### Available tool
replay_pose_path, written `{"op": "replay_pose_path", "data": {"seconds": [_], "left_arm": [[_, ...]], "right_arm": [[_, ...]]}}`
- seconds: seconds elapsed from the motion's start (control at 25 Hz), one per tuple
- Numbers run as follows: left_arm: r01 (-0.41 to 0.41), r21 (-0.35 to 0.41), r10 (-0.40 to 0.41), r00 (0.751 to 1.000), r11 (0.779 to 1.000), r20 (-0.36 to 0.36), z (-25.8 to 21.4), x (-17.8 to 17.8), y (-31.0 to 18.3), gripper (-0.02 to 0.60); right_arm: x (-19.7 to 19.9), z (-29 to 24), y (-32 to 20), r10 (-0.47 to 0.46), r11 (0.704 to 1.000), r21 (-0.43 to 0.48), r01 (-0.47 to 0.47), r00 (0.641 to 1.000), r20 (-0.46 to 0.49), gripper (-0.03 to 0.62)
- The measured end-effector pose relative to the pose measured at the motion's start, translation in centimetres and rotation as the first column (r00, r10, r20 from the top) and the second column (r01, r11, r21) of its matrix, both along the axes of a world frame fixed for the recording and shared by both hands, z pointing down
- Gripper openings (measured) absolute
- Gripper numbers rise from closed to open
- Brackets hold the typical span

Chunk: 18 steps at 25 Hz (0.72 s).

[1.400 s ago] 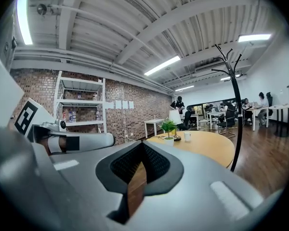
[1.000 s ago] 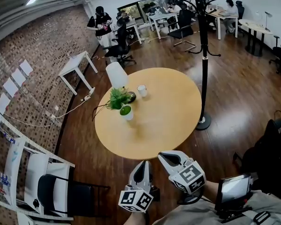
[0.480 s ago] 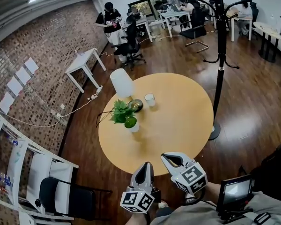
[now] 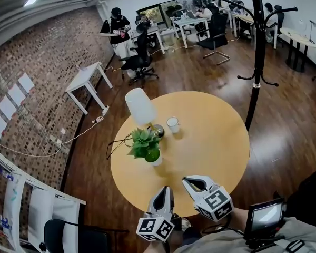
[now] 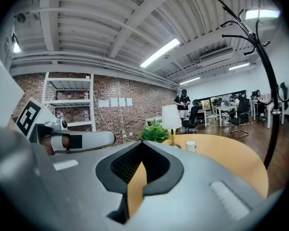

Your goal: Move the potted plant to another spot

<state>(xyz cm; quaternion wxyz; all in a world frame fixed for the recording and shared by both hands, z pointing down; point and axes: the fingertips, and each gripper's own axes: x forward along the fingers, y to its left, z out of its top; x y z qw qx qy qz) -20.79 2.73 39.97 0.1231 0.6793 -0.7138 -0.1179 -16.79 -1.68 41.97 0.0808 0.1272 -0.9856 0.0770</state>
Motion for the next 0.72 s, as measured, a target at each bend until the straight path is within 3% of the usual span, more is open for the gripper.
{"op": "replay_pose_path", "data": {"seconds": [0.36, 0.72], "left_arm": [[-0.087, -0.004, 0.087, 0.996, 0.996, -0.021, 0.8, -12.3, -4.4, 0.000], [-0.104, 0.002, 0.104, 0.994, 0.995, -0.020, 0.7, -16.1, -6.6, 0.000]], "right_arm": [[-11.0, 0.4, -4.7, 0.107, 0.994, 0.013, -0.106, 0.994, -0.036, 0.008], [-14.1, 0.7, -6.8, 0.142, 0.990, 0.003, -0.142, 0.989, -0.050, 0.008]]}}
